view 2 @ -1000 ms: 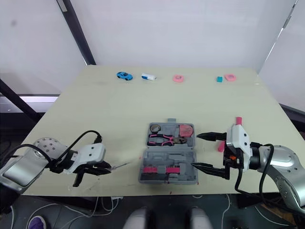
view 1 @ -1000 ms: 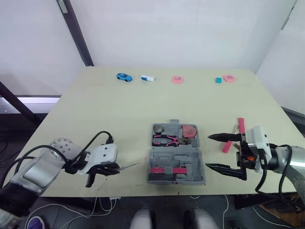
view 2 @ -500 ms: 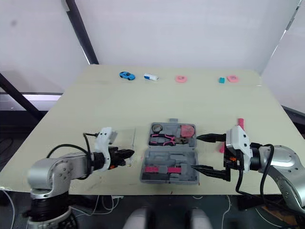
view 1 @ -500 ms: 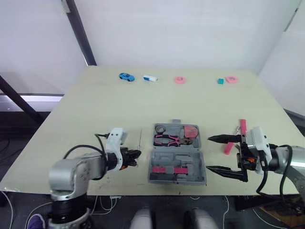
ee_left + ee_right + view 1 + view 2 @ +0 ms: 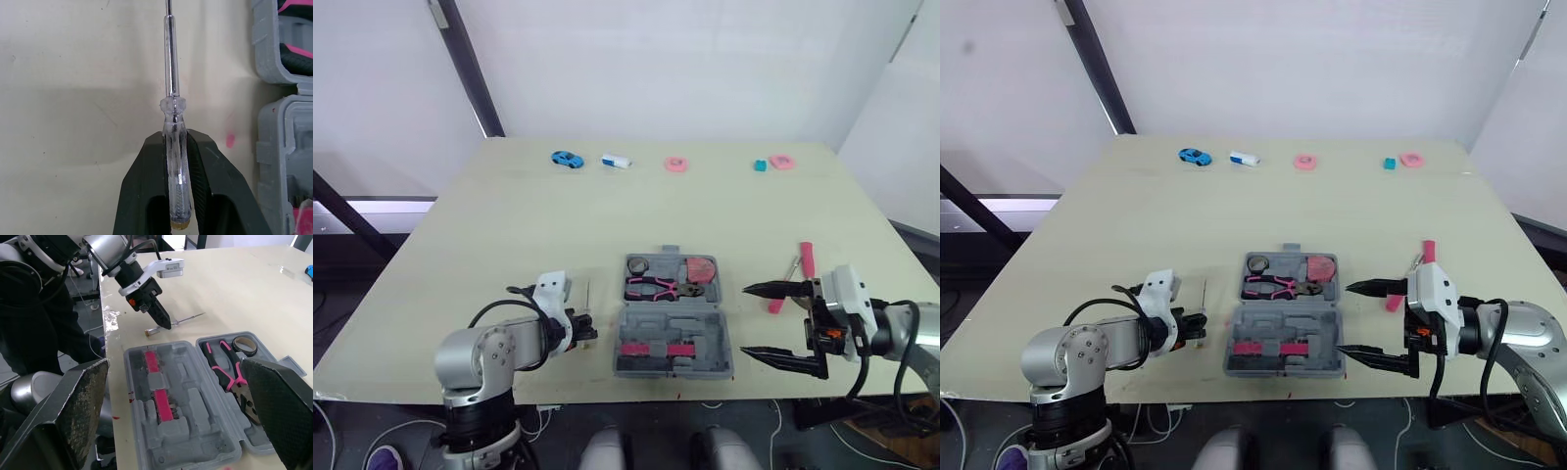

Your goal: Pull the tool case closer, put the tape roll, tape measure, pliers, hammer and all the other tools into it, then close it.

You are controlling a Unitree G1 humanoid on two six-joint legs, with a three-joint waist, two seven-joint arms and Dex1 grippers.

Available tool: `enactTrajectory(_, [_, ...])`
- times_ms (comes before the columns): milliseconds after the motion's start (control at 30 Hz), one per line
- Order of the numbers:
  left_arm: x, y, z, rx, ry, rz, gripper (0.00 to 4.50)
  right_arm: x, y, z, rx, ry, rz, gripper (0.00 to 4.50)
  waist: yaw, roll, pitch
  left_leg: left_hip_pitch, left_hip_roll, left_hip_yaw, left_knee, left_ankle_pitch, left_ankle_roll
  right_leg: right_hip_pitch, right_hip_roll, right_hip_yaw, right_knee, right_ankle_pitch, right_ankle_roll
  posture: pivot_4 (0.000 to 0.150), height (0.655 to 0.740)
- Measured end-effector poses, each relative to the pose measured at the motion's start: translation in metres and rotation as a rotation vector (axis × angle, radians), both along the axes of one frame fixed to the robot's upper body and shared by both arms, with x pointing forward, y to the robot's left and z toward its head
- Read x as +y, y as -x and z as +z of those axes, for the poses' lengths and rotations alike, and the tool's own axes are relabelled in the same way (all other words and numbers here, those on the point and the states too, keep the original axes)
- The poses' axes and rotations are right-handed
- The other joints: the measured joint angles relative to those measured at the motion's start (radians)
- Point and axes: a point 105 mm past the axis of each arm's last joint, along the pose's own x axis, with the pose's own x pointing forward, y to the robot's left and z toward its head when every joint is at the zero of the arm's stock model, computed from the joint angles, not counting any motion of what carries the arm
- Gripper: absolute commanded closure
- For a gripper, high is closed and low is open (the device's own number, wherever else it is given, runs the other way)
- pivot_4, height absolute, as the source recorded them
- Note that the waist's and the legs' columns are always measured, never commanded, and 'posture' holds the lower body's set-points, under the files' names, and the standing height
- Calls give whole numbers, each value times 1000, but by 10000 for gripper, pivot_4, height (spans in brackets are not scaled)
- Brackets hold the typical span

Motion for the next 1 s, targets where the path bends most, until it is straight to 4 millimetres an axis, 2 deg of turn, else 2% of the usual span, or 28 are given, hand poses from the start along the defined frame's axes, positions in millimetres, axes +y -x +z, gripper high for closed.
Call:
enactTrajectory(67, [-2, 0, 1, -4, -5, -9, 19598, 0, 0, 0, 2, 1, -1, 0, 0, 0, 0, 3, 0, 1, -1, 0, 0, 3, 0, 0, 0, -1, -1, 1500, 7400])
enactTrajectory(100, [-3, 0, 0, -5, -5, -11, 16988, 0, 0, 0, 2, 1, -1, 0, -1, 0, 0, 6, 0, 1, -2, 0, 0, 5, 0, 1, 0, -1, -1, 1500, 7400])
enactTrajectory(133, [-5, 1, 0, -6, -9, -19, 11646, 0, 0, 0, 2, 2, 0, 0, -2, 0, 0, 10, 0, 2, -3, 0, 0, 8, 0, 2, 0, -1, -2, 1500, 7400])
enactTrajectory(167, [-5, 2, 0, -8, -10, -21, 9501, 0, 0, 0, 2, 4, 0, 0, -2, 0, 0, 11, 0, 2, -4, 0, 0, 8, 0, 3, 0, -2, -1, 1500, 7400])
enactTrajectory(233, [-5, 6, 0, -19, -24, -27, 966, -1, 0, -1, 7, 5, -2, 0, -6, 0, 0, 13, 0, 2, -6, 0, 0, 8, 0, 6, 0, -3, 1, 1500, 7400])
enactTrajectory(367, [2, 16, 0, -30, -60, -35, 388, -2, 0, -2, 16, 4, -6, 0, -9, 0, 0, 15, 0, 2, -9, 0, 0, 7, 1, 10, 0, -3, 0, 1500, 7400])
enactTrajectory(400, [6, 28, -2, -52, -83, -43, 388, -4, -1, -4, 24, 6, -12, 0, -7, -1, 0, 15, 0, 3, -11, 0, 0, 6, 1, 11, -2, -2, -2, 1500, 7400])
enactTrajectory(467, [6, 30, -3, -70, -82, -36, 388, -6, -2, -4, 28, 6, -17, 0, -3, -1, 0, 15, 0, 4, -11, 0, 0, 6, 0, 12, -4, -2, -2, 1500, 7400])
enactTrajectory(633, [-10, 18, 5, -224, -66, -21, 388, -7, -3, -4, 36, 4, -10, 0, 10, -2, 1, 12, -3, 5, -11, 0, 0, 6, -1, 13, -10, -1, -1, 1500, 7400])
enactTrajectory(767, [-14, 7, 13, -332, -125, -15, 388, -10, -4, -3, 37, 18, -10, 0, 7, -2, 1, 12, -3, 9, -14, 0, 0, 6, -1, 14, -11, -1, -1, 1500, 7400])
enactTrajectory(1000, [-20, 0, -5, -339, -152, 41, 388, -13, -5, -3, 54, 28, -5, 0, 4, -3, 1, 12, -2, 10, -15, 0, 0, 6, 0, 14, -11, -1, -1, 1500, 7400])
